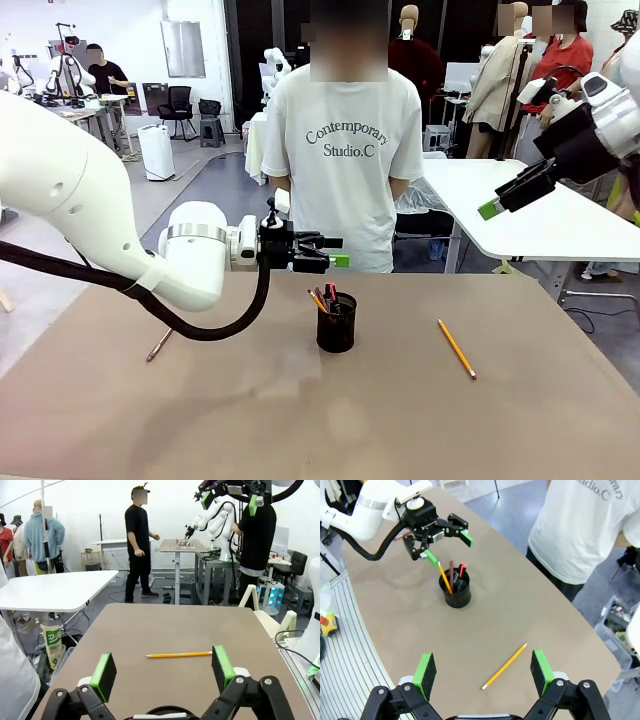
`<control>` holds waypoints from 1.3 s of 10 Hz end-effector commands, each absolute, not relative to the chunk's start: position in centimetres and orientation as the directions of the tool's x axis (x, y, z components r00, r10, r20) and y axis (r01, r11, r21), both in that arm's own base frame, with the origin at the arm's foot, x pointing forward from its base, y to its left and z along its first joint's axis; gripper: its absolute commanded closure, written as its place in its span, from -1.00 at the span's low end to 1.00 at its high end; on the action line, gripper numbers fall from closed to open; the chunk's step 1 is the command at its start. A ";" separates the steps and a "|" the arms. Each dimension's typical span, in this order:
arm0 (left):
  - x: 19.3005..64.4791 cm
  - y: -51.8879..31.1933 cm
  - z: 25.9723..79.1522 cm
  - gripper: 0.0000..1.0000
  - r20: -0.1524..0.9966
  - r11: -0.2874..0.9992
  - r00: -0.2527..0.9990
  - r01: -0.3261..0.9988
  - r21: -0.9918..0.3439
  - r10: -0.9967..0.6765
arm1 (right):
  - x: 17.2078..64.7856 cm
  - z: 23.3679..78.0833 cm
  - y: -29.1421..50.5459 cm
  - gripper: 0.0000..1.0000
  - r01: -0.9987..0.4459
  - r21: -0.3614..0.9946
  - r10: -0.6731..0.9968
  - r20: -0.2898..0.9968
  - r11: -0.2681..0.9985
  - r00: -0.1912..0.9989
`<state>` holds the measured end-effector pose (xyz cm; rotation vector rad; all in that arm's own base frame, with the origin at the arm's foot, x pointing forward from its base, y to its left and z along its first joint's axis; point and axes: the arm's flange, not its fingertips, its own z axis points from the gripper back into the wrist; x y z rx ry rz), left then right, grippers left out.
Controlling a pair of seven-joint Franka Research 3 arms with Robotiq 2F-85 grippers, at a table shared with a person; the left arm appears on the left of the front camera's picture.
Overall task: Place the pens into the pen holder.
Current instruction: Pick up a writing instrument from the table and place it into the Pen holder.
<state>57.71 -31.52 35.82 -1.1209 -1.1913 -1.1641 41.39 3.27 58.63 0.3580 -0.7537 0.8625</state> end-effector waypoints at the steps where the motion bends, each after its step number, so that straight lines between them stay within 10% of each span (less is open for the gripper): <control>1: 57.7 -31.6 35.8 -1.00 0.999 0.078 0.025 0.997 -0.021 -0.045 | 41.4 58.7 3.4 -1.00 -0.787 0.011 0.530 0.733 0.617 0.426; 13: 55.6 -22.0 46.2 -1.00 0.892 0.053 0.014 0.999 0.011 -0.452 | 41.4 58.7 3.4 -1.00 -0.787 0.011 0.530 0.733 0.617 0.426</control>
